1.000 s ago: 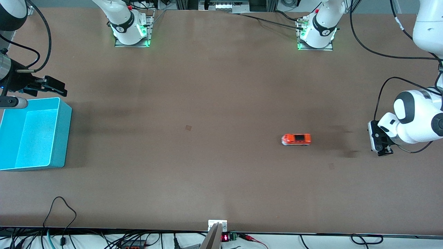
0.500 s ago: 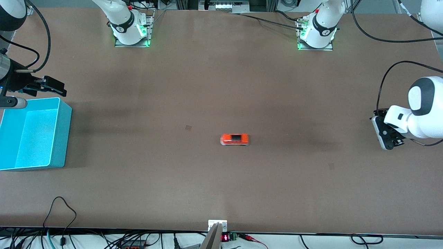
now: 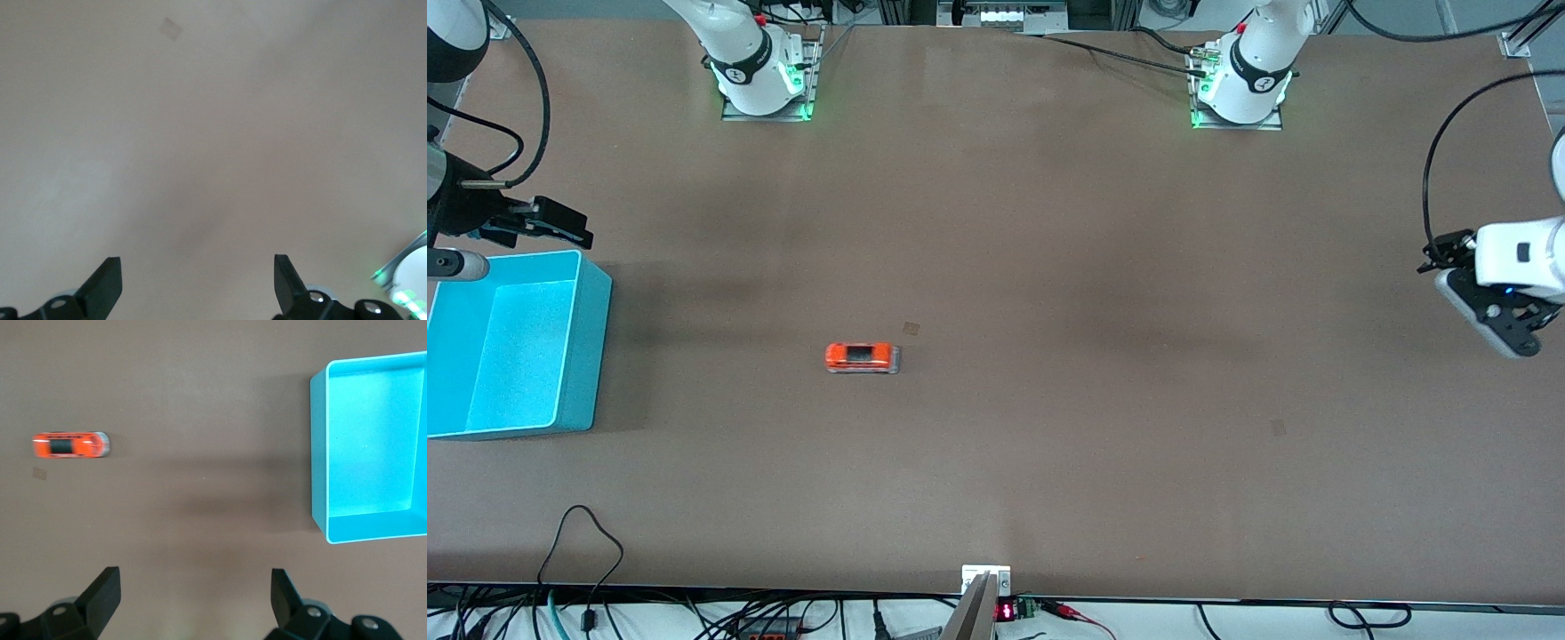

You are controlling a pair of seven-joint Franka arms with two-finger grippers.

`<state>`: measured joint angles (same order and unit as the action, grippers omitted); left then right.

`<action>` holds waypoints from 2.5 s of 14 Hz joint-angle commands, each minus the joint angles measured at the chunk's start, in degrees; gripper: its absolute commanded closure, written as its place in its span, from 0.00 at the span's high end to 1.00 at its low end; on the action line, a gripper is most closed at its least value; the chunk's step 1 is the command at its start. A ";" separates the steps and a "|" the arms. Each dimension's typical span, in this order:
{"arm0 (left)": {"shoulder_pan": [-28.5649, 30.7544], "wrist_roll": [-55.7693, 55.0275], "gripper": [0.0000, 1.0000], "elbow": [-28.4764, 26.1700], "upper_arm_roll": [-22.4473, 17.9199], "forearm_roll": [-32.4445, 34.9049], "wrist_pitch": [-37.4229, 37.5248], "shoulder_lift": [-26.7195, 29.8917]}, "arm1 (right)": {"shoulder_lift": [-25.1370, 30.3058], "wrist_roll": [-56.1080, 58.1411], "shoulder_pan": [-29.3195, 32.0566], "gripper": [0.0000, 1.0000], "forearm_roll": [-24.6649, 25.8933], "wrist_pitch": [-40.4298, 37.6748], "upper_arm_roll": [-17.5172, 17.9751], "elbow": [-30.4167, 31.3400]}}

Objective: Wind up bus and store in blue box
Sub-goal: 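Raise the left gripper away as the bus rolls toward the box, then reach the right gripper down to the bus and grasp it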

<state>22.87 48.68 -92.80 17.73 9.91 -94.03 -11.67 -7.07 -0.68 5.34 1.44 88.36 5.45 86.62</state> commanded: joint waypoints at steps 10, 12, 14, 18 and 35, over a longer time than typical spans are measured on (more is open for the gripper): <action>-16.36 -48.65 1.00 1.75 -12.26 -9.08 6.17 6.83 | -2.68 -0.46 0.03 1.00 -0.57 -0.11 0.26 -0.04; -17.06 -49.02 1.00 -0.18 -14.20 -10.79 4.12 7.97 | -4.08 0.50 -0.24 1.00 0.31 -0.47 0.35 0.13; -19.26 -48.86 1.00 -0.45 -16.23 -10.35 3.86 9.20 | -5.22 0.51 -0.24 1.00 0.31 -0.73 0.35 0.48; -21.73 -49.82 1.00 -9.67 -18.61 -8.68 -0.98 16.32 | -6.64 6.52 0.37 1.00 0.49 4.52 0.53 5.30; -24.72 -49.47 1.00 -5.11 -18.70 -7.71 4.56 15.80 | -13.31 70.72 6.53 1.00 5.76 39.34 7.99 26.85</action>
<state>-1.24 -0.08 -98.64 -0.74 1.67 -90.71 3.59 -18.55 67.38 10.43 6.55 125.85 11.73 113.25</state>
